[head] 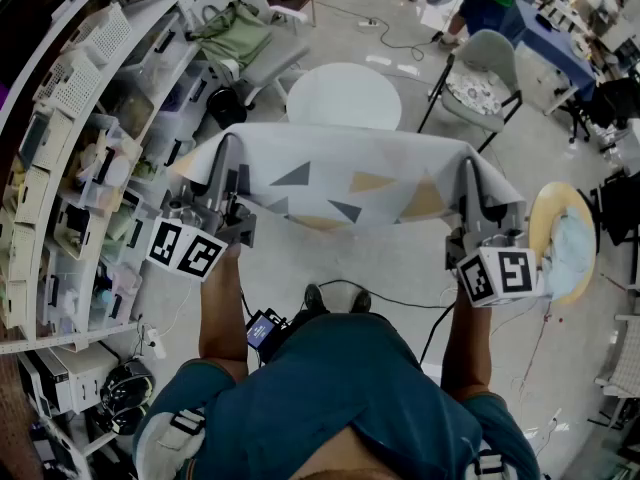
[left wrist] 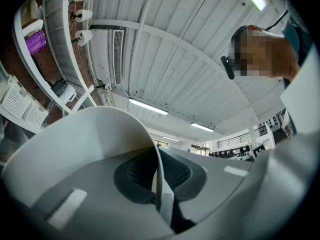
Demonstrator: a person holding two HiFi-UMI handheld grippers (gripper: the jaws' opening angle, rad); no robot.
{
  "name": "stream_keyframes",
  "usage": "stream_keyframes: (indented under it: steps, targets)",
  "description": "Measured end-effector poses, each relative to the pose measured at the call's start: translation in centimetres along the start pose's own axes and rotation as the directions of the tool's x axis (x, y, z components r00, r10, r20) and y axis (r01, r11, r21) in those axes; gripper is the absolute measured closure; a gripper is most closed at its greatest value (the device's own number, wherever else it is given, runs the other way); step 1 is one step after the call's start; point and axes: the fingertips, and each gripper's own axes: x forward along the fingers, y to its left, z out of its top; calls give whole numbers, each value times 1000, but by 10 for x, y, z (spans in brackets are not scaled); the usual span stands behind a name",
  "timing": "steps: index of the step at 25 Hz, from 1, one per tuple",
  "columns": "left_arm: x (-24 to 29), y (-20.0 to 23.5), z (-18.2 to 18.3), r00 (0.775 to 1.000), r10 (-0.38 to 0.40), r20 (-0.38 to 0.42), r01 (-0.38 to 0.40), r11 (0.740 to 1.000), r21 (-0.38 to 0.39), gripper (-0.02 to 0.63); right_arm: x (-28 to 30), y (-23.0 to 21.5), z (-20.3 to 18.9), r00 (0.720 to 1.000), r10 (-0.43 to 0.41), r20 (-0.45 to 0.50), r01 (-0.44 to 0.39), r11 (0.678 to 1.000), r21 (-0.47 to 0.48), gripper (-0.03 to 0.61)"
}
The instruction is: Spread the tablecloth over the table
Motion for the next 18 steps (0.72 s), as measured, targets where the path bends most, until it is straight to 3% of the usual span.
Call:
stream_keyframes:
  steps: [18]
  targets:
    - [-22, 17, 7, 1000, -24, 18, 24, 1000, -8, 611, 0, 28, -9, 1000, -30, 10, 29, 998, 48, 548]
